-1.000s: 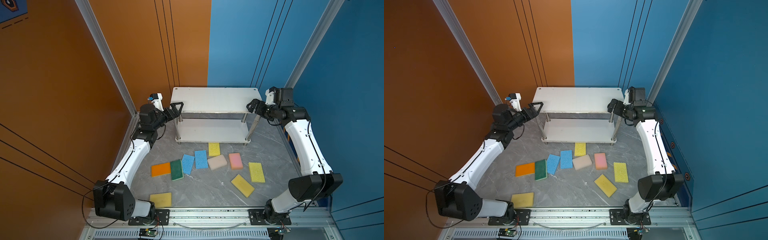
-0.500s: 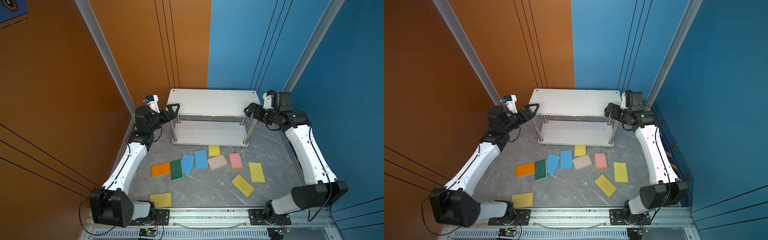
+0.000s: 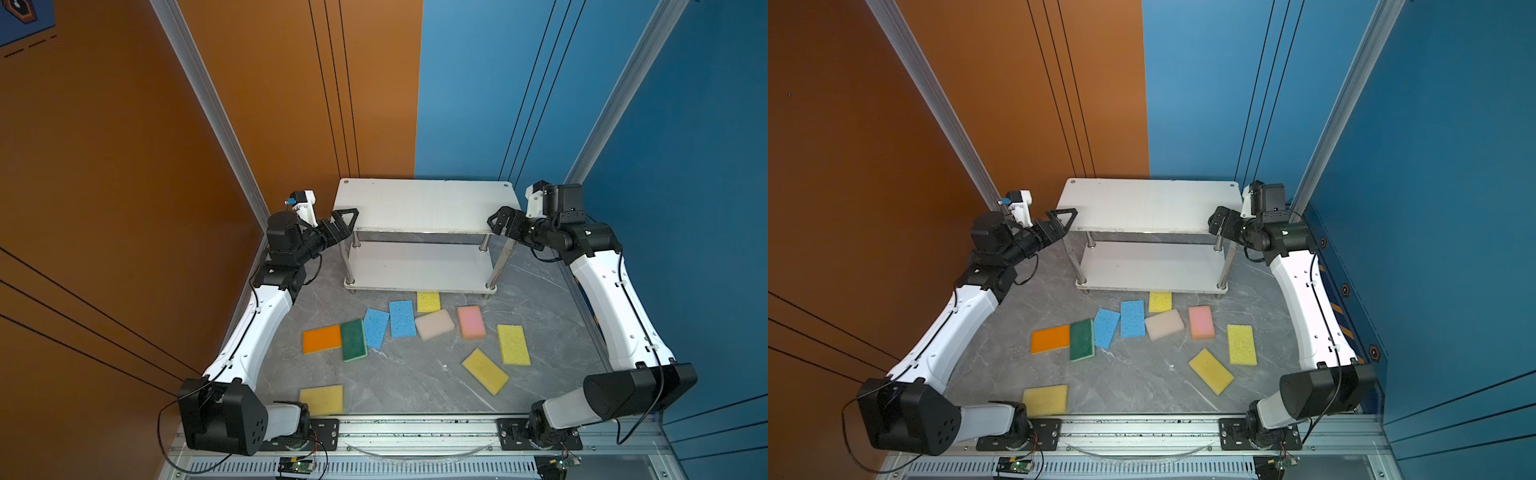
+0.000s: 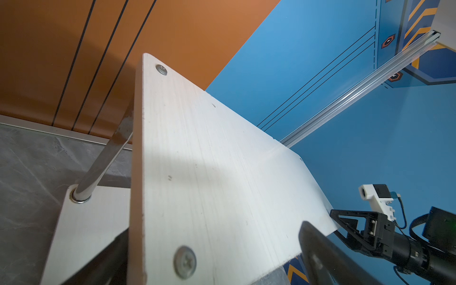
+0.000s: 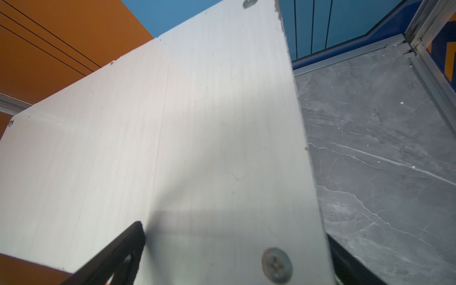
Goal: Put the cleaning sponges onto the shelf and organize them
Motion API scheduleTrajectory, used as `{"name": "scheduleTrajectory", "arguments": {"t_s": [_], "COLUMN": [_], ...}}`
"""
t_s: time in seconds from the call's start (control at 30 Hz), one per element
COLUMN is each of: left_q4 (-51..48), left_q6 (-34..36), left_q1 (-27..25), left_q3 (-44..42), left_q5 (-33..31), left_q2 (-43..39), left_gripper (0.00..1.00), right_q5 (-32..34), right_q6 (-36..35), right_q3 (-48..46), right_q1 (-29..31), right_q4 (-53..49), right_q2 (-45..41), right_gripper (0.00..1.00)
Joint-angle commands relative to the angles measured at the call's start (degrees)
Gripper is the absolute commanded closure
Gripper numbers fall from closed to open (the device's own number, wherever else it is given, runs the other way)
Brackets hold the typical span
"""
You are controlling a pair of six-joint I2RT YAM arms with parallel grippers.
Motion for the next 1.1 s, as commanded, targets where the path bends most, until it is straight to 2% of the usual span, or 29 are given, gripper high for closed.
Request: {"name": "scheduleTrajectory", "arguments": {"t_s": [0.0,0.53,0.93,1.07], "left_q4": [2.31,1.62,-2.77,-3.58], "left_q6": [-1.35,-1.35,0.6,0.49], "left_q1": [-1.71,1.49,6.53,8.47], "left_q3": [-0.13,-1.45,-1.36,-2.18], "left_q5": [10.2,10.98,9.74,8.62], "left_q2": [-2.59,-4.09,-6.68,-8.91], "left_gripper": [0.02,0.02,0.02,0.02], "right_q5": [-13.02,-11.62,-10.49,-11.06], "right_q6": [1.81,1.37,1.54,2.37], "right_q3": [2.1,4.52,2.89,-0.66], "right_q1": [4.08,5.98,-1.35,-4.33], "right_q4": [3.23,3.25,2.89,2.97], "right_q2": [0.07,2.73,-2.62,-5.86], "right_gripper": [0.0,0.0,0.0,0.0]}}
